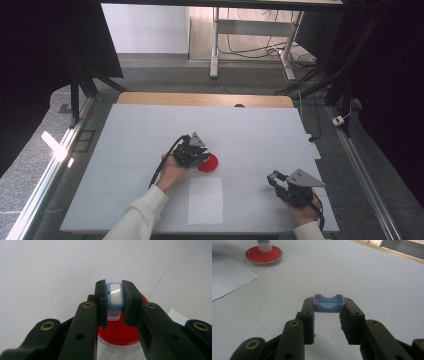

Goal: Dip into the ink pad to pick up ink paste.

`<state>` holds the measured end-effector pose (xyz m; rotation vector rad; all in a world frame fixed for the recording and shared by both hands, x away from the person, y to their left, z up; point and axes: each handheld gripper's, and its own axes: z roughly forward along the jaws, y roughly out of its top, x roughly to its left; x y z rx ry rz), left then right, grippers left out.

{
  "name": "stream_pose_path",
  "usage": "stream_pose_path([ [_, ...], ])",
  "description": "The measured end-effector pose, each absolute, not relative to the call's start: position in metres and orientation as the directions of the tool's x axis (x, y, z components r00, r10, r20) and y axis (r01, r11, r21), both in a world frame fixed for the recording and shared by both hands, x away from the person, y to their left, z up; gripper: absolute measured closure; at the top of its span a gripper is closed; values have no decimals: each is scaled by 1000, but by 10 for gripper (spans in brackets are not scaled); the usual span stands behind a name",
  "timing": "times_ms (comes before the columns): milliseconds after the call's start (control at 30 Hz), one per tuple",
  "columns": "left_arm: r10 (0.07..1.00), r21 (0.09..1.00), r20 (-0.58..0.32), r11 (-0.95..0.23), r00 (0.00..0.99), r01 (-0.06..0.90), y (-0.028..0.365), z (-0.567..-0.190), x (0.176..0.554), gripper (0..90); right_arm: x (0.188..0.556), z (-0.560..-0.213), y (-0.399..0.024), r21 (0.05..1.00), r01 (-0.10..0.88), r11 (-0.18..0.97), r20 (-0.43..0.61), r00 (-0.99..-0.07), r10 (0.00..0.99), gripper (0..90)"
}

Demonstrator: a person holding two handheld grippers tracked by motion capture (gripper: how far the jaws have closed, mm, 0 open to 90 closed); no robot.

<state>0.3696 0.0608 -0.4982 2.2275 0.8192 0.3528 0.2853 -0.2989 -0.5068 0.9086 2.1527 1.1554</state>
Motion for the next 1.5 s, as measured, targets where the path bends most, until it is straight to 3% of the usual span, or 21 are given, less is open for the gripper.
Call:
stream_pose_path([
  [400, 650, 709, 29, -549, 759, 443, 59, -498, 367, 762, 285, -507, -299, 858, 309, 409, -135, -633, 762, 655],
  [600, 642, 691, 84, -589, 762, 419, 52, -497, 365, 762, 285, -507, -298, 858, 309, 410, -134, -636, 760, 654],
  [1100, 645, 716, 4, -535, 764, 448, 63, -500, 369, 762, 285, -507, -298, 859, 309, 409, -134, -634, 761, 655],
  [1500, 639, 727, 25, -539, 769, 425, 63, -497, 367, 760, 285, -506, -299, 858, 307, 411, -137, -634, 761, 655],
])
